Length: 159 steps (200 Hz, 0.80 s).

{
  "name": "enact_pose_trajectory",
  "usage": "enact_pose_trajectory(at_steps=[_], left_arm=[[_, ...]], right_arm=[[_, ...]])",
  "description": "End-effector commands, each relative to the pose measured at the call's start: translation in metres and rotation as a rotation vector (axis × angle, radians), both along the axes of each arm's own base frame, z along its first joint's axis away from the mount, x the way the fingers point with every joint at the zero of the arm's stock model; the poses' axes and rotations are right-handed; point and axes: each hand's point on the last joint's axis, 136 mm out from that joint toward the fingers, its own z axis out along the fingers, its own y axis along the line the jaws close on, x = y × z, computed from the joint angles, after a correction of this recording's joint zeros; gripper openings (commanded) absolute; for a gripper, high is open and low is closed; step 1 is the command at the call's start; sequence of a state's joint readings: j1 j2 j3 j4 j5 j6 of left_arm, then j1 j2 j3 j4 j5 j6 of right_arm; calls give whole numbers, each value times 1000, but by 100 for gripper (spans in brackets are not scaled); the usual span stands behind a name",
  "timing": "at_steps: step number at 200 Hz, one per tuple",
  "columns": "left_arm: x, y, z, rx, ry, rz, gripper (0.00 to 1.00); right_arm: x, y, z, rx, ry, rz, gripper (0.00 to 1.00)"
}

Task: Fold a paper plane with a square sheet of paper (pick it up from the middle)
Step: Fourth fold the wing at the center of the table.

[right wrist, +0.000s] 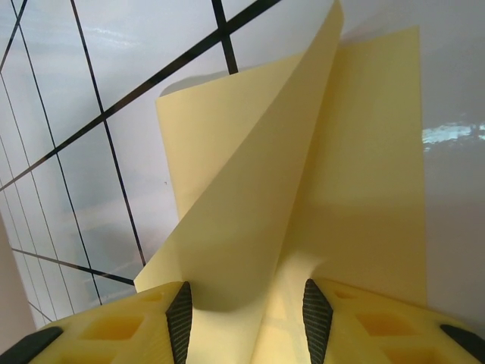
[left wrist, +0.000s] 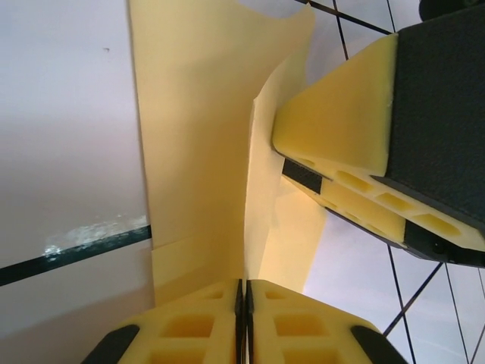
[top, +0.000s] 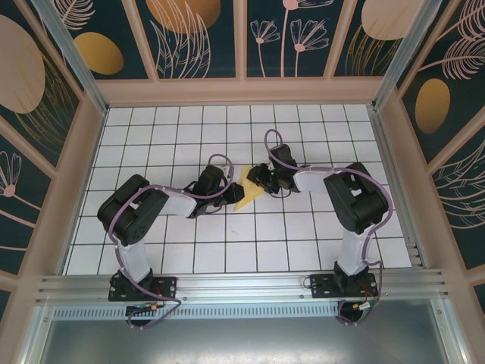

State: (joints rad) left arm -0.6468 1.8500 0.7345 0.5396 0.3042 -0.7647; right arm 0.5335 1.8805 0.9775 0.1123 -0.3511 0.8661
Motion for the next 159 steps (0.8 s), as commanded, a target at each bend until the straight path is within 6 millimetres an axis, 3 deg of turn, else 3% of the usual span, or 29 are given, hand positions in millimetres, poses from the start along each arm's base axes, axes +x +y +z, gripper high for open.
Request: enact_pose_trajectory(at_steps=[1,61,159], left_arm=[[-1,10,-2,12,14,34,12],[-4,9,3,-70,37,40,11],[-5,7,-3,-58,45,11,11]], right_arm=[[-12,-15,-31,-114,50,-2,48],[0,-2,16,-77,-113,104,51],[2,10,10,-182,-117,171,55]])
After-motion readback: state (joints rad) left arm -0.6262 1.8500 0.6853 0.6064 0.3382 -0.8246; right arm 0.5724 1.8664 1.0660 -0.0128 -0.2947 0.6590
